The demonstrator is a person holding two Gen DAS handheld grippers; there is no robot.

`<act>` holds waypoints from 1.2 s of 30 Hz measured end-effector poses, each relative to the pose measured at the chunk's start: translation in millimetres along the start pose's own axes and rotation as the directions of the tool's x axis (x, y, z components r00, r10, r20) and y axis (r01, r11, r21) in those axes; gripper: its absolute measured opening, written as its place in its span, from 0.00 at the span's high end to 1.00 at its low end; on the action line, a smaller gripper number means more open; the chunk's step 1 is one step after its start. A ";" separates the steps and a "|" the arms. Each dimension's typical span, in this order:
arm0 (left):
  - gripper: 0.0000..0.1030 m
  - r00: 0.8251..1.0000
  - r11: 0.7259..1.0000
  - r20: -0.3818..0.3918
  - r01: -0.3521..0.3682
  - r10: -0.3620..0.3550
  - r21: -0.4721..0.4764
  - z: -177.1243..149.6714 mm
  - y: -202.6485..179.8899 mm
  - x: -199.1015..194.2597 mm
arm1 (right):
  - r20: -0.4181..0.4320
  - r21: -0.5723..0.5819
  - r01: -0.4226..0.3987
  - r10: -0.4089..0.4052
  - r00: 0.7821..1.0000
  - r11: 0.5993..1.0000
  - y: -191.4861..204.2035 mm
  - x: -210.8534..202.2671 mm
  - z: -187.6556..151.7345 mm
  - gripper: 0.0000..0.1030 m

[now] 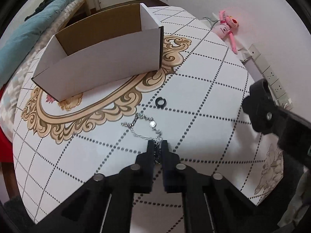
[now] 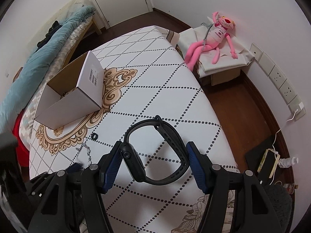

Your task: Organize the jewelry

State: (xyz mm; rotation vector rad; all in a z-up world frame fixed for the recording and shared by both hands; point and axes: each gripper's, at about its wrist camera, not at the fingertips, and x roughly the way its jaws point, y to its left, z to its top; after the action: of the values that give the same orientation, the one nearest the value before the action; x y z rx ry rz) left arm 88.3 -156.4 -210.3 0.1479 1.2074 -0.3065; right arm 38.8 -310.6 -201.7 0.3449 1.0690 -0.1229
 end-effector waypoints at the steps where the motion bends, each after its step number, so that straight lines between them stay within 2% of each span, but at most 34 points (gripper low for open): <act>1: 0.97 1.000 1.000 -0.001 0.009 -0.009 -0.007 3.2 -1.2 2.9 | -0.001 -0.001 0.000 0.000 1.000 1.000 0.8 0.4 0.0 0.35; 7: 1.00 0.997 0.994 0.002 0.072 -0.072 -0.083 -0.4 20.9 -7.6 | 0.011 -0.012 -0.015 0.015 1.000 1.000 8.3 -3.1 0.5 0.35; 12: 1.00 0.994 0.983 0.048 0.106 -0.100 -0.147 -1.6 50.0 -35.9 | 0.025 -0.026 -0.036 0.036 0.999 0.999 17.9 -9.8 1.1 0.35; 17: 1.00 0.989 0.976 0.088 0.132 -0.118 -0.171 2.2 75.9 -58.2 | 0.032 -0.038 -0.059 0.060 0.998 0.998 29.1 -14.7 3.2 0.35; 20: 0.98 0.988 0.969 0.088 0.141 -0.125 -0.203 2.5 83.0 -54.1 | 0.031 -0.040 -0.064 0.065 0.997 0.997 33.3 -14.1 3.5 0.35; 22: 0.97 0.990 0.966 0.044 0.138 -0.131 -0.218 1.2 79.6 -41.1 | 0.025 -0.042 -0.064 0.065 0.998 0.997 34.5 -11.9 3.2 0.35; 23: 0.95 0.991 0.965 0.019 0.135 -0.134 -0.224 -1.2 76.5 -31.9 | 0.023 -0.042 -0.064 0.065 0.998 0.997 34.5 -11.1 2.7 0.35; 25: 0.82 0.993 0.971 -0.004 0.114 -0.117 -0.209 -7.3 73.0 -21.8 | 0.018 -0.041 -0.062 0.063 0.998 0.997 34.8 -9.3 0.6 0.35; 26: 0.58 0.993 0.975 -0.013 0.109 -0.113 -0.193 -9.7 66.9 -14.5 | 0.015 -0.040 -0.062 0.062 0.998 0.997 34.3 -8.6 -0.3 0.35; 27: 0.28 0.994 0.978 -0.020 0.099 -0.105 -0.184 -11.6 62.8 -10.9 | 0.014 -0.039 -0.060 0.060 0.998 0.997 33.6 -8.2 -1.2 0.35; 28: 0.19 0.996 0.983 -0.025 0.081 -0.087 -0.167 -12.9 57.0 -7.1 | 0.013 -0.038 -0.056 0.056 0.998 0.998 32.8 -8.1 -1.9 0.35; 30: 0.18 0.997 0.989 -0.026 0.063 -0.068 -0.136 -15.1 48.1 -3.8 | 0.011 -0.030 -0.051 0.051 0.999 0.998 28.4 -7.7 -1.8 0.35; 34: 0.19 0.999 0.999 -0.026 -0.030 0.030 -0.021 -17.8 25.4 2.9 | 0.014 -0.012 -0.035 0.036 0.999 0.999 19.4 -7.0 -0.7 0.35; 36: 0.26 0.999 0.999 -0.010 -0.030 0.030 0.013 -18.0 18.3 2.8 | 0.011 -0.002 -0.032 0.032 0.999 0.999 16.4 -5.4 -0.5 0.35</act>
State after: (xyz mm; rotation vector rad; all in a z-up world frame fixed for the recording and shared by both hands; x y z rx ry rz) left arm 78.8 -134.6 -220.2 0.1785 1.2124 -0.2871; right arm 40.1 -295.4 -193.6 0.3590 1.0517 -0.0950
